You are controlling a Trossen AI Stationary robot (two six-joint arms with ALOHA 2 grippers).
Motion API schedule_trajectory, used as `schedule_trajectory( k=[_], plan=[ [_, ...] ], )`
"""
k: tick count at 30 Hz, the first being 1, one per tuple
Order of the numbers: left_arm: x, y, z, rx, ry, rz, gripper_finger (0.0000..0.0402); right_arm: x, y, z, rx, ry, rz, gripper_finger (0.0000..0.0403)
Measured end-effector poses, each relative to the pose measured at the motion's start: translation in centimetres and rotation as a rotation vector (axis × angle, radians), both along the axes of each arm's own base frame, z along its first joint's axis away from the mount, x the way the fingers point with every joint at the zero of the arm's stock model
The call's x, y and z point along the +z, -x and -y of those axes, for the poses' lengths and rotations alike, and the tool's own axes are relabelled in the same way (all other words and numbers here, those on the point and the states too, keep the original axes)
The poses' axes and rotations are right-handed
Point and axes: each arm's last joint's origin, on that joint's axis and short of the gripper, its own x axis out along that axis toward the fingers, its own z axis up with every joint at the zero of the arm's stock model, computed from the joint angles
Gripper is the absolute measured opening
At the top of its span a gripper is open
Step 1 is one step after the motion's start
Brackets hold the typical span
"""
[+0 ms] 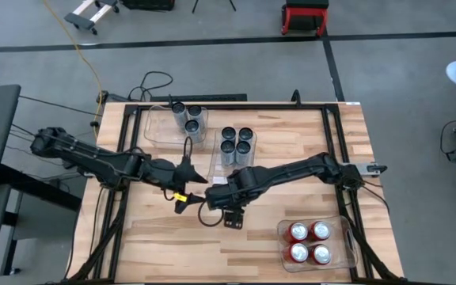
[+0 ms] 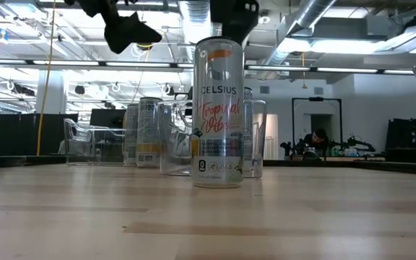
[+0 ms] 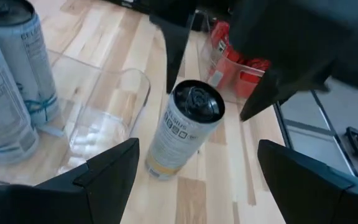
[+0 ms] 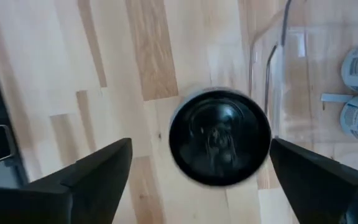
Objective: Sort soda cans
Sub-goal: Put the white yellow soda can into the top transparent bin
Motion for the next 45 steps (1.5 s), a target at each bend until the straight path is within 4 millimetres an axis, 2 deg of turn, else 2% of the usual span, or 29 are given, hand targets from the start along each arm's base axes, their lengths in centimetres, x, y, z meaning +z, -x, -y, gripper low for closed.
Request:
schedule_trajectory(
  k=[7,12,15,22,26,33,37,40,45],
  plan=[
    [0.4,-0.1,0.1,-0.033,-0.065,0.048,0.0322,4.1,2.1,0.4,-0.100,-0.022,0.105,0.0386],
    [1.0,-0.4,0.1,-0.037,-0.102,0.126,0.0322,8.2,4.7,0.5,-0.209,0.070,0.268,0.0384],
    [1.4,-0.5,-0.1,0.028,-0.132,0.163,0.0322,10.4,6.5,0.5,-0.281,0.101,0.366,0.0384],
    [1.6,-0.7,-0.2,0.064,-0.188,0.192,0.0322,14.2,10.5,-0.5,-0.426,0.191,0.576,0.0384],
    [0.7,-1.4,-0.1,0.055,-0.241,0.164,0.0332,15.0,12.2,-0.8,-0.500,0.230,0.619,0.0384],
    [-1.0,-3.3,0.3,0.036,-0.246,0.151,0.0394,14.8,13.1,-1.8,-0.567,0.195,0.614,0.0384],
    [-1.8,-4.1,0.6,-0.013,-0.249,0.153,0.0395,14.3,13.3,-2.7,-0.577,0.180,0.606,0.0384],
    [-2.3,-4.8,1.1,-0.116,-0.244,0.180,0.0398,13.8,13.3,-2.8,-0.602,0.178,0.592,0.0384],
    [-4.1,-6.0,1.9,-0.211,-0.267,0.181,0.0400,13.4,13.5,-3.2,-0.626,0.164,0.583,0.0384]
  ],
)
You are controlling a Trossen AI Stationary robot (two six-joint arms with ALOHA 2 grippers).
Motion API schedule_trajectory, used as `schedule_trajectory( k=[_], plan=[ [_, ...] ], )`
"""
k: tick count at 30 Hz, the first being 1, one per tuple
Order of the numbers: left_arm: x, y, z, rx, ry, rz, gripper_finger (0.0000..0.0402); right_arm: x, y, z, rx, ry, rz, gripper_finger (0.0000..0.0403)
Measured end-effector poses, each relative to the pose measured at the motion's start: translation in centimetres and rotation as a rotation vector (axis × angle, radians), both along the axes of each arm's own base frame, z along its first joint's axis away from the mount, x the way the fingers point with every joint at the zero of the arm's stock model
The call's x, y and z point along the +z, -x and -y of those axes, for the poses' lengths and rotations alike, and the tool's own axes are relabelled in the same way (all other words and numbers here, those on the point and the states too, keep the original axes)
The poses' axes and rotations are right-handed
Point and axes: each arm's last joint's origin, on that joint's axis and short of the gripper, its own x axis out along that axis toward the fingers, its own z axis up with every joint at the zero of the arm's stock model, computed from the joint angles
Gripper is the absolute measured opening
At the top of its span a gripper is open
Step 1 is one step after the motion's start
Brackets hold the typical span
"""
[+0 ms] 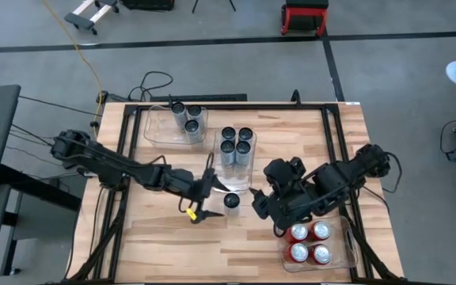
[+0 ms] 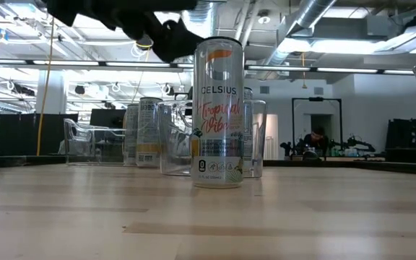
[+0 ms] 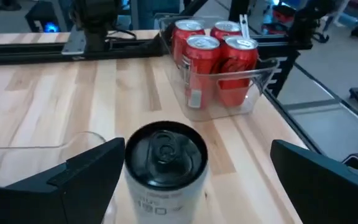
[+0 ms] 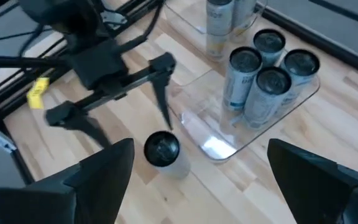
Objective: Sort soda cans
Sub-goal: Put the white yellow soda can into the top transparent bin
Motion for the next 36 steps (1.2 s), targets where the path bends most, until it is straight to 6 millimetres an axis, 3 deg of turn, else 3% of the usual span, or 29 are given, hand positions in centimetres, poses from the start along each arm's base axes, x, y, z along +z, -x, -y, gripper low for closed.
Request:
schedule_trajectory(
  k=[11,29,36],
  plan=[
    [-1.4,-1.0,-0.6,0.058,-0.098,-0.003,0.0400,-0.1,0.5,-0.9,0.005,-0.030,0.009,0.0384],
    [-4.1,-3.3,-0.5,-0.036,-0.099,-0.082,0.0388,-0.1,0.5,-0.8,0.003,-0.032,-0.001,0.0384],
    [-3.0,-4.1,-0.5,-0.031,-0.096,-0.043,0.0356,-0.1,0.5,-0.8,-0.007,-0.041,0.004,0.0384]
  ],
)
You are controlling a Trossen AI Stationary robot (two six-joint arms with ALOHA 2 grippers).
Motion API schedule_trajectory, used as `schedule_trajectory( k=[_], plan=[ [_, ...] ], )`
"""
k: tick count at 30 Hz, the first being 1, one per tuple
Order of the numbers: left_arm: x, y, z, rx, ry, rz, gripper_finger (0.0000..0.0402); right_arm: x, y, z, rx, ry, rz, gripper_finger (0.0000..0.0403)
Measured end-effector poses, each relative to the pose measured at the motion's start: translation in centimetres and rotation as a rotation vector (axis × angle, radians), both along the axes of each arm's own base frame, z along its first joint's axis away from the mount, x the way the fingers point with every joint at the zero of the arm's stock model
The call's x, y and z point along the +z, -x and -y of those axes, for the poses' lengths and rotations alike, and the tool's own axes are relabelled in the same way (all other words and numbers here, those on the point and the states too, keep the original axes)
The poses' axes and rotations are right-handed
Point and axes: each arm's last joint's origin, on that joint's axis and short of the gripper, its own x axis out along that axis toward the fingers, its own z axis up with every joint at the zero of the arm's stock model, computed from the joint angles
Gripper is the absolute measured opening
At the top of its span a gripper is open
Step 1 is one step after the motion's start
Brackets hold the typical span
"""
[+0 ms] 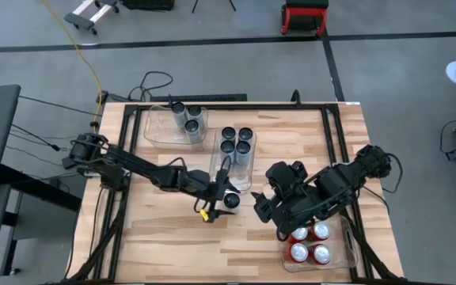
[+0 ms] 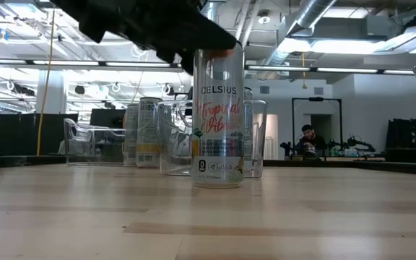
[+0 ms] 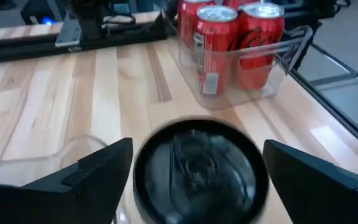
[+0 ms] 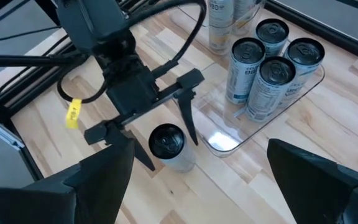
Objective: Sort soda cans
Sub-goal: Put the white yellow soda can into the top transparent bin
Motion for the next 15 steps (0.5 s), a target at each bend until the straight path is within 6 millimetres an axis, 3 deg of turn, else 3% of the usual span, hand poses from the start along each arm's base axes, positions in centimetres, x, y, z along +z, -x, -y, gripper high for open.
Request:
schedule_trajectory(
  k=[10,15],
  plan=[
    [0.29,-0.37,-0.98,0.015,-0.006,-0.019,0.0262,0.01,0.01,0.00,-0.002,-0.002,0.001,0.0384],
    [0.16,-0.27,-1.02,0.004,-0.008,-0.039,0.0255,0.01,0.00,0.00,-0.002,-0.002,0.001,0.0384]
  ],
)
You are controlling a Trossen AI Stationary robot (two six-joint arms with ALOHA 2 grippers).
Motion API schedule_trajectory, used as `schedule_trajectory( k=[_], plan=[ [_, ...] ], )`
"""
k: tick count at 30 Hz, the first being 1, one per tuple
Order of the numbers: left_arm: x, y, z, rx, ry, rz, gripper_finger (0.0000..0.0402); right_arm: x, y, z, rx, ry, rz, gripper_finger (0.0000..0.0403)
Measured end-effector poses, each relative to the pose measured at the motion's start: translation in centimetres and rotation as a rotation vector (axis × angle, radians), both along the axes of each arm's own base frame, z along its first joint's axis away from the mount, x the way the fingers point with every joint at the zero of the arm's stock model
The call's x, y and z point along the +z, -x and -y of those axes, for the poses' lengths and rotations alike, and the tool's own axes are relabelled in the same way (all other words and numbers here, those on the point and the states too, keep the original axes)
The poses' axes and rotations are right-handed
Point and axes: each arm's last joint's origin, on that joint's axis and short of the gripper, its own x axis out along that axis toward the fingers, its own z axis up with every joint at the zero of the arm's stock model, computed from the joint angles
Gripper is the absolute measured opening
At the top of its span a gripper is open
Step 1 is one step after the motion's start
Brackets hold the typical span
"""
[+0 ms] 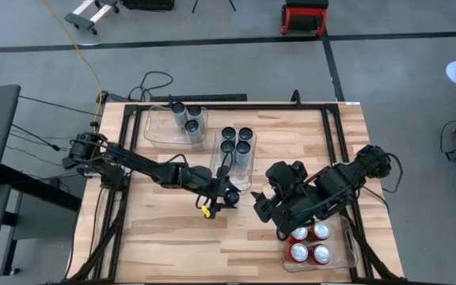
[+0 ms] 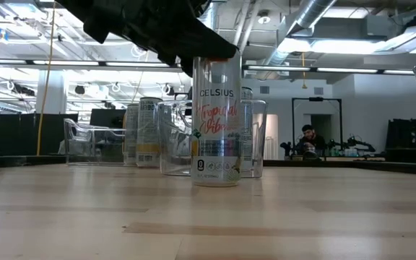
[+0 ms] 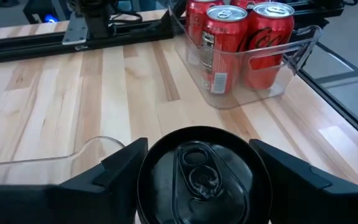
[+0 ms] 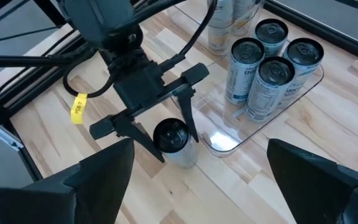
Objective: Sort soda cans
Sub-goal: Put the white yellow soda can into the top transparent bin
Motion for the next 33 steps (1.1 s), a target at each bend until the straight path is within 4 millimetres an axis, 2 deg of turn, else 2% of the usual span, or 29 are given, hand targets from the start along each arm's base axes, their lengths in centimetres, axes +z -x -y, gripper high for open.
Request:
schedule_trajectory(
  k=[6,12,19,27,33],
  plan=[
    [1.6,1.0,0.3,0.005,0.046,0.012,0.0253,0.0,0.0,0.0,0.001,0.001,-0.001,0.0384],
    [5.7,3.7,-0.7,0.100,0.145,0.032,0.0253,0.0,-0.1,0.2,-0.002,0.003,-0.002,0.0384],
    [10.3,9.4,-2.4,0.231,0.135,0.039,0.0253,0.0,-0.3,0.6,-0.008,0.018,-0.005,0.0384],
    [12.8,15.6,-5.2,0.460,0.065,0.027,0.0253,0.0,-0.7,1.3,-0.027,0.023,-0.009,0.0384],
    [13.5,18.3,-7.4,0.649,-0.026,0.039,0.0253,0.0,-0.7,1.3,-0.028,0.023,-0.008,0.0384]
  ],
)
